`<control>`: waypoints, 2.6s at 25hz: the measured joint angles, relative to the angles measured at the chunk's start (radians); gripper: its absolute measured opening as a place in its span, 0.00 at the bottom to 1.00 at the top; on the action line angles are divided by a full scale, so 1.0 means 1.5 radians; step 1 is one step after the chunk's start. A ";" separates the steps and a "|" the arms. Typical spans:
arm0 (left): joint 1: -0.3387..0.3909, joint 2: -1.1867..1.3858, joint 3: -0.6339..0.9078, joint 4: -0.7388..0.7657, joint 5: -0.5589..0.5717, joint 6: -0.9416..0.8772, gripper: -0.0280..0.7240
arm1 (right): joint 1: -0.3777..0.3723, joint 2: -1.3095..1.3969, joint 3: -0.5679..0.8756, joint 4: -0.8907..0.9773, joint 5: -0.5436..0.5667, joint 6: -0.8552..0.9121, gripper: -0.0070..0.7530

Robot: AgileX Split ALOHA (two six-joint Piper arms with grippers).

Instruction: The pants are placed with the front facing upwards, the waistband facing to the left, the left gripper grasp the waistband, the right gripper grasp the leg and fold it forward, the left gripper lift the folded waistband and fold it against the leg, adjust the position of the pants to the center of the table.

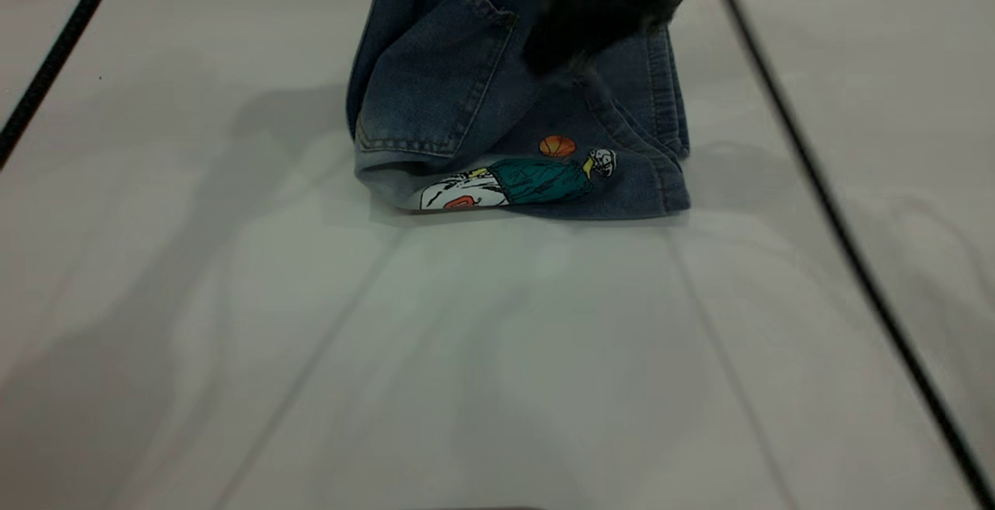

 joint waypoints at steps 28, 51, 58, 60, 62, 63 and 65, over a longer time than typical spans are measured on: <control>-0.149 0.142 -0.009 0.050 -0.080 0.051 0.67 | -0.155 -0.186 0.005 -0.199 0.088 0.235 0.36; -0.147 0.164 -0.167 0.493 0.136 -0.179 0.80 | -0.155 -0.325 0.005 -0.189 0.113 0.281 0.36; -0.169 0.254 -0.167 0.468 0.136 -0.174 0.80 | -0.155 -0.325 0.005 -0.189 0.113 0.282 0.36; -0.171 0.269 -0.167 0.468 0.136 -0.191 0.80 | -0.155 -0.325 0.005 -0.189 0.113 0.282 0.36; -0.171 0.279 -0.169 0.476 0.136 -0.245 0.80 | -0.155 -0.325 0.005 -0.189 0.113 0.282 0.36; -0.171 0.281 -0.171 0.482 0.132 -0.293 0.80 | -0.155 -0.325 0.005 -0.189 0.113 0.282 0.36; -0.172 0.282 -0.171 0.508 0.122 -0.392 0.80 | -0.155 -0.325 0.005 -0.189 0.113 0.282 0.36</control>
